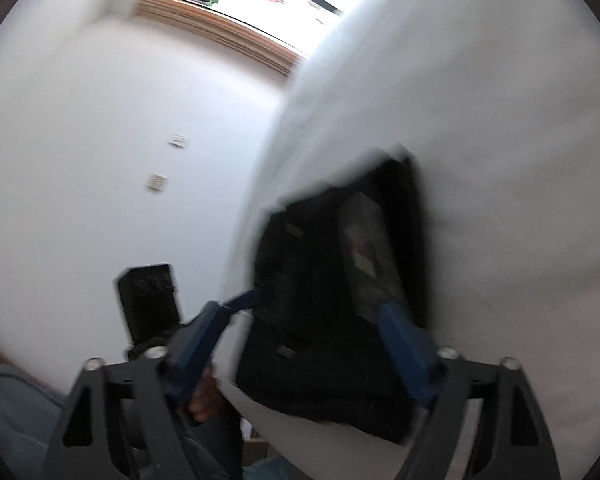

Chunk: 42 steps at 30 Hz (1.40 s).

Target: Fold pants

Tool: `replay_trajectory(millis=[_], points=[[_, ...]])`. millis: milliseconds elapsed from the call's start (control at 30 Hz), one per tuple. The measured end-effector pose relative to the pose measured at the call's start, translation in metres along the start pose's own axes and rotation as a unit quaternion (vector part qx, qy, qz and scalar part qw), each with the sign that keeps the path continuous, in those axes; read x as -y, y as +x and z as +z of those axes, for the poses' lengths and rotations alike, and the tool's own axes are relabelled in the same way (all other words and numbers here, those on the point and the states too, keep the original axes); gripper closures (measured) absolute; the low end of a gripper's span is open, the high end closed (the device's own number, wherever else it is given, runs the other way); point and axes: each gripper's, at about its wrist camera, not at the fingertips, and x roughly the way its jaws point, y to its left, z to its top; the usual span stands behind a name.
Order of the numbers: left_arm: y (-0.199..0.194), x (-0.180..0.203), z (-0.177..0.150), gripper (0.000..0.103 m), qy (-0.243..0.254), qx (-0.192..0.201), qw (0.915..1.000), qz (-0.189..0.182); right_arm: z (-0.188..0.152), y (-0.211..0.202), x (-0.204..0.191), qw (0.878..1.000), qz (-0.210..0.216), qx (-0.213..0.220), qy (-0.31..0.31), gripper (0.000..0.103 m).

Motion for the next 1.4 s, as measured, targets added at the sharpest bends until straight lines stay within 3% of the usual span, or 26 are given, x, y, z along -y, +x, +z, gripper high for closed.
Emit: replay_trajectory(millis=[133,233,333,367,433,567,667,767,933,1000,1033,1067,1100,1133,1167,1233,1267,1300,1400], points=[[0.009,-0.026,0.018,0.025,-0.032,0.005,0.9993,0.021,0.033,0.023,-0.018,1.0,0.006,0.017,-0.016,0.01],[0.019,-0.033,0.023,0.025,-0.052,0.01,0.9985,0.011,0.048,0.053,-0.004,1.0,0.01,0.007,0.007,0.01],[0.035,-0.041,0.022,0.025,-0.052,-0.004,0.9984,0.02,0.05,0.081,0.028,0.999,-0.03,-0.011,0.04,0.012],[0.039,-0.044,0.022,0.025,-0.055,-0.004,0.9983,0.019,0.047,0.082,0.036,0.998,-0.024,-0.005,0.052,0.014],[0.047,-0.048,0.023,0.025,-0.059,-0.009,0.9981,0.013,0.045,0.076,0.043,0.998,0.007,0.021,0.062,0.016],[0.037,-0.046,0.028,0.025,-0.057,-0.01,0.9983,0.008,0.038,0.054,0.03,0.998,-0.016,0.016,0.061,0.016],[-0.001,-0.042,0.021,0.025,-0.04,0.027,0.9985,0.023,0.033,0.024,0.01,0.999,-0.042,0.017,0.021,0.008],[-0.037,-0.054,0.01,0.025,-0.047,0.048,0.9961,0.057,0.033,0.007,0.018,0.997,-0.07,0.0,0.022,0.006],[-0.031,-0.087,-0.014,0.024,-0.106,0.004,0.9913,0.077,0.026,0.042,0.043,0.987,-0.127,-0.076,0.058,0.007],[-0.02,-0.095,-0.02,0.025,-0.128,-0.027,0.9889,0.069,0.025,0.052,0.04,0.986,-0.141,-0.074,0.047,0.007],[-0.016,-0.098,-0.022,0.025,-0.132,-0.035,0.9882,0.069,0.026,0.057,0.036,0.988,-0.131,-0.072,0.043,0.01],[-0.014,-0.098,-0.024,0.025,-0.127,-0.038,0.9887,0.07,0.025,0.063,0.035,0.989,-0.12,-0.075,0.046,0.023],[-0.011,-0.096,-0.023,0.025,-0.12,-0.042,0.9896,0.066,0.023,0.07,0.032,0.988,-0.12,-0.086,0.048,0.025],[-0.008,-0.094,-0.023,0.03,-0.115,-0.05,0.9904,0.058,0.022,0.077,0.026,0.985,-0.144,-0.094,0.029,0.025],[0.001,-0.091,-0.022,0.05,-0.111,-0.067,0.9907,0.042,0.021,0.08,0.02,0.984,-0.15,-0.098,0.016,0.025],[0.007,-0.089,-0.02,0.062,-0.103,-0.079,0.9898,0.057,0.02,0.086,0.013,0.982,-0.161,-0.099,0.01,0.026],[0.009,-0.087,-0.019,0.069,-0.1,-0.081,0.9902,0.056,0.019,0.088,0.01,0.981,-0.167,-0.099,0.005,0.033],[0.009,-0.086,-0.019,0.072,-0.095,-0.081,0.9905,0.057,0.018,0.09,0.004,0.978,-0.182,-0.099,-0.008,0.047],[0.006,-0.081,-0.017,0.08,-0.08,-0.08,0.9918,0.06,0.012,0.098,-0.019,0.969,-0.225,-0.095,-0.046,0.063]])
